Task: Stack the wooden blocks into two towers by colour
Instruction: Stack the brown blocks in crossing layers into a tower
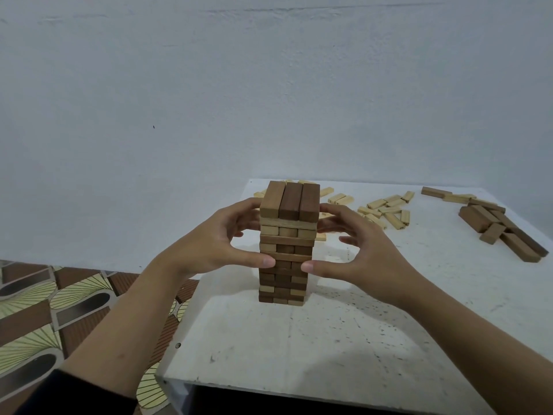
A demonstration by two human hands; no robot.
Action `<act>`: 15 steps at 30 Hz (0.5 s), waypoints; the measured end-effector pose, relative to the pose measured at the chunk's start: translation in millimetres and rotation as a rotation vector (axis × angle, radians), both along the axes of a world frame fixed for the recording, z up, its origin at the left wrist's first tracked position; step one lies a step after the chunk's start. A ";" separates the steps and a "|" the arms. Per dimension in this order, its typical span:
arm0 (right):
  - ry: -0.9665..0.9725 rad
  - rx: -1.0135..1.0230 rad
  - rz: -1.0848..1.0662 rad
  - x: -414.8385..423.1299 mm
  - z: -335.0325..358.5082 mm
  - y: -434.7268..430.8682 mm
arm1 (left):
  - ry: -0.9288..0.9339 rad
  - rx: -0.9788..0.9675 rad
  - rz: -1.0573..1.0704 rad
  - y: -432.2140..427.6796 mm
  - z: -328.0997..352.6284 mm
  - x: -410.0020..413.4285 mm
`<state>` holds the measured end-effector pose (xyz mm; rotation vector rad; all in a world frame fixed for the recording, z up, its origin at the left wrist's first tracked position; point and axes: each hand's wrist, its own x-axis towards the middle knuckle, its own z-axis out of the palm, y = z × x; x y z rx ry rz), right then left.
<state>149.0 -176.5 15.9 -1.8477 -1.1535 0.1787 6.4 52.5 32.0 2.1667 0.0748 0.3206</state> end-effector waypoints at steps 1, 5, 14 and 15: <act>-0.001 -0.001 -0.003 0.2 -0.2 0.2 | 0.001 0.003 -0.002 -0.1 0.3 0.1; 0.005 0.003 -0.016 -0.9 0.5 0.1 | 0.000 0.008 -0.011 -0.5 1.7 0.4; -0.005 -0.014 0.000 -0.5 2.3 -3.0 | 0.007 0.002 -0.027 2.9 2.7 0.1; -0.010 -0.019 0.002 0.6 1.9 -3.8 | 0.010 0.003 -0.030 2.2 3.2 -0.2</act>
